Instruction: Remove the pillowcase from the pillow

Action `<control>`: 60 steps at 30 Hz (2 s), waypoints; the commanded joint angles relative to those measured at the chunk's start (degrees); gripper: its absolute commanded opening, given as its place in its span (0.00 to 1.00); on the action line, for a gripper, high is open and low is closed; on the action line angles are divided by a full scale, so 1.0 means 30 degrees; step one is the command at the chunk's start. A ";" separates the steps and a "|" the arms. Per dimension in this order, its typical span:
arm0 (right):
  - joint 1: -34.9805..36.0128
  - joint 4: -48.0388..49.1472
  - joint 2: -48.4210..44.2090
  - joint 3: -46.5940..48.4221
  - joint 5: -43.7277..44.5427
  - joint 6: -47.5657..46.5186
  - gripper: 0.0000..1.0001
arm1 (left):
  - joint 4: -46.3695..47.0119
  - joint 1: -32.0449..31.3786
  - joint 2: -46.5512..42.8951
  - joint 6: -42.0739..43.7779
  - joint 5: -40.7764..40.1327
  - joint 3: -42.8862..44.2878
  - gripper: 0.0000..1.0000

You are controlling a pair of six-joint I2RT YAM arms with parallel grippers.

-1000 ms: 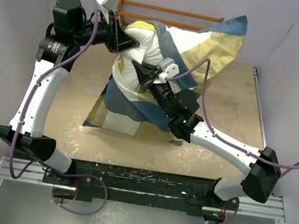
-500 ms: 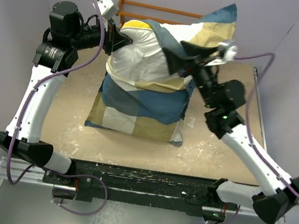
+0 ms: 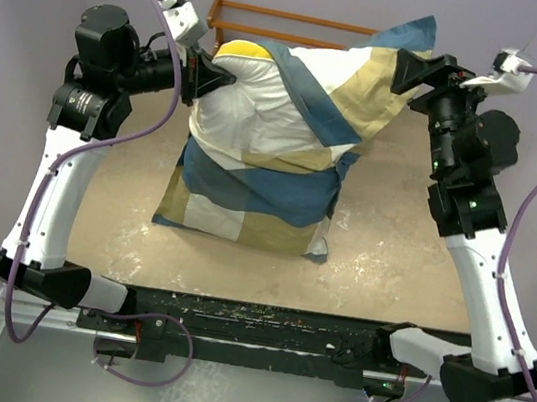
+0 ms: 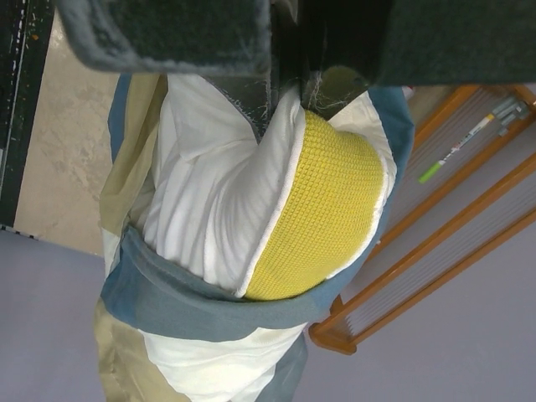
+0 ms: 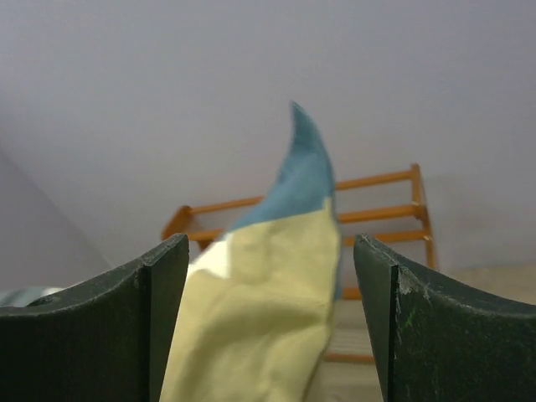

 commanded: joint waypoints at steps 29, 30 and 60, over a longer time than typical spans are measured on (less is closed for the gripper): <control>-0.7047 0.2113 0.2765 -0.3338 -0.0206 0.5975 0.00 | -0.7925 0.0004 -0.5838 0.8702 0.1300 0.0153 0.00; -0.7086 0.2057 0.2806 -0.3684 0.0252 0.5835 0.00 | -0.8384 0.0019 -0.5963 0.9078 0.1306 0.0269 0.00; -0.7564 0.1200 0.3839 -0.9868 0.4049 0.3807 0.00 | 0.3971 0.0004 -0.8855 0.7658 -0.8089 -0.3022 0.00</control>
